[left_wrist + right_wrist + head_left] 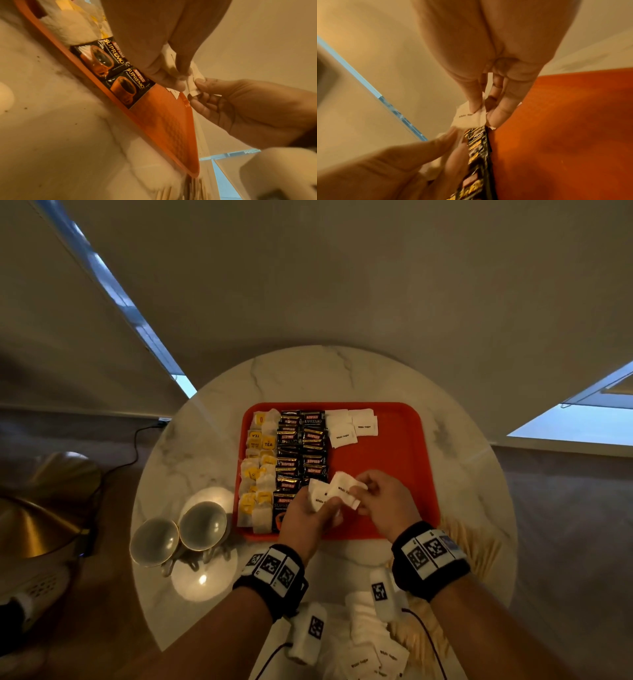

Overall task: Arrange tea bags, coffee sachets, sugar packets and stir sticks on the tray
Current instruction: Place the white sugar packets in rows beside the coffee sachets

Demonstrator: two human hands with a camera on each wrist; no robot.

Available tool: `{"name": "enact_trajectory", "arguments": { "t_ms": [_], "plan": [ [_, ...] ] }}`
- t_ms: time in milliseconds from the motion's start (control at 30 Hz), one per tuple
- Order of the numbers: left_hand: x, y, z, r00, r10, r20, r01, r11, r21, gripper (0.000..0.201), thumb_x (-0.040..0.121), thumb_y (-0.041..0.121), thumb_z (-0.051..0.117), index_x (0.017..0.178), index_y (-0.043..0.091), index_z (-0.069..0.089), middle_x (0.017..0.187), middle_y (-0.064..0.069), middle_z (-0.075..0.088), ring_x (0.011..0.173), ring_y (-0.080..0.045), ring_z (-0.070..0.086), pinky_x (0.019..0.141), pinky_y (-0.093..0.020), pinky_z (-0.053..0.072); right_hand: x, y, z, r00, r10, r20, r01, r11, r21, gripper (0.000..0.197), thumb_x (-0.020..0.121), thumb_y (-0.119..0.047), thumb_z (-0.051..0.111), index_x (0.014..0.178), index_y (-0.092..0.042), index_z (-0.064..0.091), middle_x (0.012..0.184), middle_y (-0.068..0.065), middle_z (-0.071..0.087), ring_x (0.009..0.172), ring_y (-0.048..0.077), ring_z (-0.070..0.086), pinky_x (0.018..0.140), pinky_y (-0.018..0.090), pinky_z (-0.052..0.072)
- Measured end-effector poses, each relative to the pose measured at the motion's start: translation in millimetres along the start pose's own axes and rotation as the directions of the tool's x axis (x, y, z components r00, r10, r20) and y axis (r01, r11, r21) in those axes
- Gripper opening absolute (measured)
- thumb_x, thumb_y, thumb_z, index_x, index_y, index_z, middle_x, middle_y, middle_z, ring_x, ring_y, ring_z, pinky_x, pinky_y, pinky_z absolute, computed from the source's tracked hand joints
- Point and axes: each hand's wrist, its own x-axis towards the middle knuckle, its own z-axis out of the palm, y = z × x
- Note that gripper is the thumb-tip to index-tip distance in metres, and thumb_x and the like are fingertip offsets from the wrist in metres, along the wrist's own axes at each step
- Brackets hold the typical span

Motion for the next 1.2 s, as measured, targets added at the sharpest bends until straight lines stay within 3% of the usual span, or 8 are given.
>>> {"name": "enact_trajectory", "arguments": {
  "t_ms": [133,267,467,567,667,767,1067,1200],
  "plan": [
    [9.7,5.1,-2.5,0.994,0.005,-0.11,-0.008,1.0,-0.026,0.024,0.097,0.017,0.068,0.118,0.01,0.059,0.114,-0.012,0.07,0.092,-0.02,0.074,0.082,-0.036,0.062,36.2,-10.0,-20.5,0.997,-0.014,-0.079,0.005,0.994,-0.11,0.01,0.101,-0.022,0.057,0.104,-0.027,0.065,0.101,-0.009,0.065,0.087,0.014,0.068,0.074,0.035,0.061],
    [13.9,9.4,-8.3,0.993,0.027,-0.116,-0.028,1.0,-0.011,0.021,0.098,0.014,0.064,0.119,0.016,0.06,0.114,-0.01,0.069,0.095,-0.021,0.072,0.084,-0.039,0.062,97.7,-16.9,-41.7,0.995,0.004,-0.104,-0.042,0.929,-0.367,0.016,0.103,-0.023,0.052,0.113,-0.021,0.064,0.108,-0.003,0.063,0.082,0.008,0.056,0.06,0.019,0.039],
    [16.5,12.4,-12.0,0.992,0.022,-0.125,-0.029,0.998,-0.051,0.021,0.097,0.01,0.065,0.117,0.016,0.061,0.114,-0.009,0.069,0.101,-0.025,0.071,0.077,-0.034,0.062,157.6,-9.5,-38.0,0.989,0.054,-0.14,-0.116,0.868,-0.483,0.034,0.091,-0.025,0.071,0.123,-0.02,0.06,0.129,0.008,0.057,0.108,0.024,0.057,0.089,0.035,0.05],
    [18.4,15.6,-12.8,0.992,0.007,-0.128,-0.015,0.998,-0.06,0.024,0.097,0.013,0.066,0.12,0.014,0.06,0.115,-0.008,0.07,0.1,-0.022,0.072,0.078,-0.032,0.062,155.8,-6.8,-26.5,0.982,-0.072,-0.172,-0.04,0.818,-0.573,0.045,0.088,-0.028,0.074,0.13,-0.022,0.056,0.133,0.009,0.045,0.124,0.03,0.043,0.102,0.04,0.042],
    [21.6,16.9,-12.6,0.992,0.008,-0.126,-0.015,0.998,-0.055,0.022,0.097,0.015,0.067,0.119,0.014,0.061,0.115,-0.008,0.07,0.1,-0.021,0.073,0.078,-0.032,0.062,152.0,-3.0,-8.8,0.975,-0.218,-0.032,0.149,0.76,-0.632,0.038,0.092,-0.029,0.069,0.13,-0.028,0.06,0.13,0.004,0.046,0.126,0.025,0.038,0.105,0.038,0.04],
    [23.1,18.6,-12.5,0.994,0.003,-0.112,-0.01,0.998,-0.059,0.022,0.097,0.016,0.066,0.118,0.015,0.061,0.114,-0.008,0.07,0.1,-0.021,0.072,0.079,-0.032,0.062,153.8,-0.8,6.2,0.967,-0.249,0.053,0.213,0.678,-0.703,0.039,0.093,-0.037,0.066,0.131,-0.033,0.061,0.126,0.0,0.05,0.122,0.022,0.04,0.105,0.043,0.041],
    [24.6,18.3,-12.7,0.994,-0.005,-0.109,-0.002,0.998,-0.063,0.025,0.097,0.014,0.066,0.122,0.015,0.06,0.117,-0.008,0.07,0.101,-0.02,0.072,0.078,-0.032,0.062,156.3,-3.7,17.8,0.961,-0.277,0.004,0.202,0.693,-0.692,0.04,0.091,-0.041,0.067,0.129,-0.029,0.061,0.126,0.003,0.05,0.12,0.024,0.042,0.104,0.04,0.039],
    [26.6,17.2,-13.7,0.992,-0.007,-0.125,0.0,0.998,-0.055,0.024,0.097,0.015,0.066,0.121,0.017,0.061,0.116,-0.007,0.07,0.1,-0.019,0.072,0.077,-0.032,0.062,151.4,3.3,2.1,0.958,-0.229,-0.174,0.081,0.795,-0.601,0.042,0.094,-0.032,0.066,0.133,-0.021,0.057,0.132,0.008,0.046,0.123,0.028,0.041,0.103,0.042,0.043]
  ]
}}
